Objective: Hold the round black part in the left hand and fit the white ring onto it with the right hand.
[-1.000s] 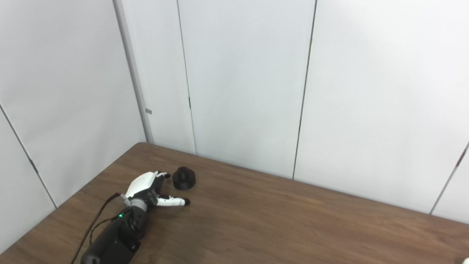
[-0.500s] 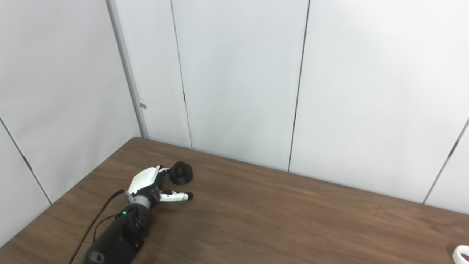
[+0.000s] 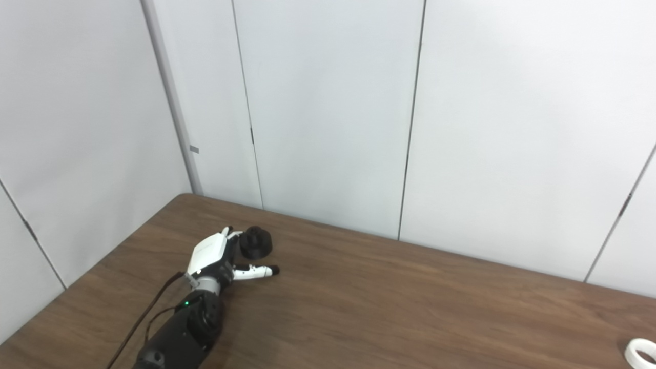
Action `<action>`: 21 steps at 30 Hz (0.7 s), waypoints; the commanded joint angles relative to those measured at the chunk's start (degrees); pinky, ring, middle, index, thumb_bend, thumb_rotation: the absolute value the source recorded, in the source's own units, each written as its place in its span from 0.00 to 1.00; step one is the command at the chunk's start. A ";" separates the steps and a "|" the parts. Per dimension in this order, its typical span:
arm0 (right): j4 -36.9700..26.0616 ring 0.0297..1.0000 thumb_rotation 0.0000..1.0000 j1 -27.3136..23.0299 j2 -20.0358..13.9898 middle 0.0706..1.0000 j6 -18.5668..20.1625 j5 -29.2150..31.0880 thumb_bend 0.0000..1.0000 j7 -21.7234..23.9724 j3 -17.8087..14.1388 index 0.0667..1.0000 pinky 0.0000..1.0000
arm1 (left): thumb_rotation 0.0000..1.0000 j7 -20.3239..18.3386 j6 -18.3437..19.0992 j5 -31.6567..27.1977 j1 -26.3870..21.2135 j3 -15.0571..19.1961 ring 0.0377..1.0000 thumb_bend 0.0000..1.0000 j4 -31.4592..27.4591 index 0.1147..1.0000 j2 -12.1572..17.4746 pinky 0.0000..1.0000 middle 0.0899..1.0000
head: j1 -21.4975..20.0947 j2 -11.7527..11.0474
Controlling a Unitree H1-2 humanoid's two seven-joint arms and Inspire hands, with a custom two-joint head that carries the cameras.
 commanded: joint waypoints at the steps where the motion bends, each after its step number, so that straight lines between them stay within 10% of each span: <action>1: -1.12 0.95 0.74 0.62 -1.42 0.96 -0.58 0.31 0.69 0.40 -0.95 0.93 0.94 | 0.34 0.70 -1.70 -1.20 -2.19 -0.05 1.00 1.00 1.83 0.84 -0.97 1.00 1.00 | 0.00 0.02; 21: -1.72 0.93 0.73 0.79 -1.46 0.94 0.25 0.19 0.72 0.45 -1.31 0.90 0.91 | 0.19 6.29 -8.78 -4.03 -3.16 -0.36 1.00 0.87 9.44 0.68 -0.77 1.00 1.00 | -0.32 0.24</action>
